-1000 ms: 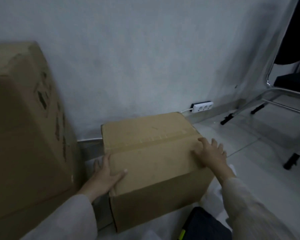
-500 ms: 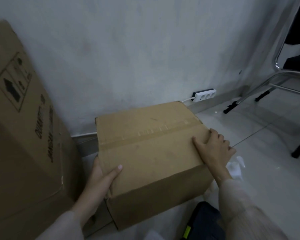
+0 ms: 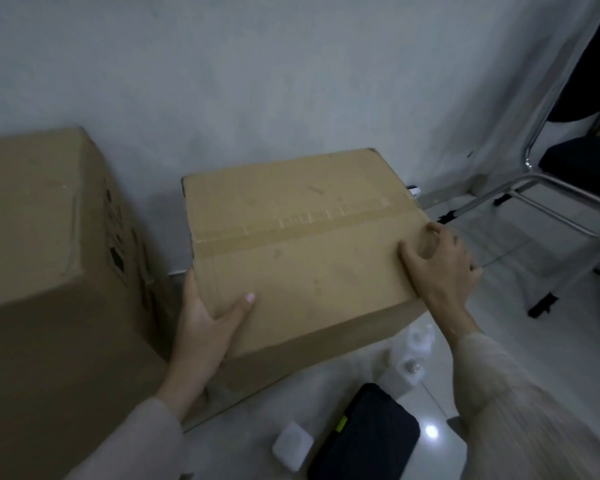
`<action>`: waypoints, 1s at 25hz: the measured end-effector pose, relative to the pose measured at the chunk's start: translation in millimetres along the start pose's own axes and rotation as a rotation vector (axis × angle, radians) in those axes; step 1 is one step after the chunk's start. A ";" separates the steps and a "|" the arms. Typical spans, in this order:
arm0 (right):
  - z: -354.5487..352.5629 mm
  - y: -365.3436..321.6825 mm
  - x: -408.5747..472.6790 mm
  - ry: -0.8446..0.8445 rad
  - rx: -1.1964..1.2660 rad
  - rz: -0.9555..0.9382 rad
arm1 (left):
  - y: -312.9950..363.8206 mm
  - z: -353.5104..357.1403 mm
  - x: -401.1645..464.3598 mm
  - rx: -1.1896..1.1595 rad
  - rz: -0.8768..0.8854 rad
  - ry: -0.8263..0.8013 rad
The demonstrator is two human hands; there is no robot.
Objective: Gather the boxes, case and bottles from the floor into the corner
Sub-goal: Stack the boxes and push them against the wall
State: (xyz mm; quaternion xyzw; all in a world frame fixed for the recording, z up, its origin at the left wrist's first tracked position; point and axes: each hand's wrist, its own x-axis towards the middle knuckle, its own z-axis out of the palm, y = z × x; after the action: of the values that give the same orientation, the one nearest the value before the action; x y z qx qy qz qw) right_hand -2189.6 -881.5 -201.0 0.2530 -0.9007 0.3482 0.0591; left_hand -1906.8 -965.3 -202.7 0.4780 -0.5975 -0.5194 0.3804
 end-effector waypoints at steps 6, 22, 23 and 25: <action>-151.0 -78.5 22.6 0.002 -0.032 -0.042 | 147.8 -22.0 -48.7 -0.047 -0.015 0.031; -401.8 -291.4 1.7 0.102 0.051 -0.141 | 426.1 -165.9 -126.6 -0.191 0.155 0.092; -399.9 -307.0 -7.7 0.078 0.070 -0.166 | 433.6 -186.4 -128.9 -0.170 0.151 0.107; -389.2 -335.7 -29.2 0.005 0.105 -0.212 | 438.7 -230.4 -128.9 -0.115 0.143 0.137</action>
State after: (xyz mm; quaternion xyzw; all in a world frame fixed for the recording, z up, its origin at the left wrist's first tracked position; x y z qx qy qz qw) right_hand -2024.6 -825.0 283.4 0.3489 -0.8492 0.3874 0.0844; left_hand -1732.2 -898.5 274.1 0.4460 -0.5719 -0.4904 0.4833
